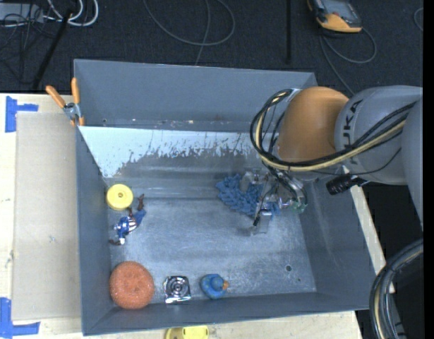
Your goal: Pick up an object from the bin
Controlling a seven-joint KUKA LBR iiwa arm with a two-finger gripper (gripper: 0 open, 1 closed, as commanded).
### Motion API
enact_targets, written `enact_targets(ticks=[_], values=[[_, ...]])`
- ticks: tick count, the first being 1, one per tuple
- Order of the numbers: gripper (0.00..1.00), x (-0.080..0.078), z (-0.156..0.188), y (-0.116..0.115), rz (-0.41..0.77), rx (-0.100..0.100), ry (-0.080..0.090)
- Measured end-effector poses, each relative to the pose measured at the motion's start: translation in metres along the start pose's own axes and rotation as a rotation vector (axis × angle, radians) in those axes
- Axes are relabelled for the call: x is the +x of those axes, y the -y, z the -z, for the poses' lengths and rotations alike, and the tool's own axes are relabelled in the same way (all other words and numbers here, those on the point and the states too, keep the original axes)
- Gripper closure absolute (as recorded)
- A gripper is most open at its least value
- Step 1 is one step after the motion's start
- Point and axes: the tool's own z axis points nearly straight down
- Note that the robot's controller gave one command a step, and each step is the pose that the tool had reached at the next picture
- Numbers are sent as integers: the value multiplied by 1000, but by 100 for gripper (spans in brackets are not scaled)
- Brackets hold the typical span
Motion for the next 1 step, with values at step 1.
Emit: enact_targets(ticks=[1], values=[[0, -3, 3, -2, -30, 0, -1]])
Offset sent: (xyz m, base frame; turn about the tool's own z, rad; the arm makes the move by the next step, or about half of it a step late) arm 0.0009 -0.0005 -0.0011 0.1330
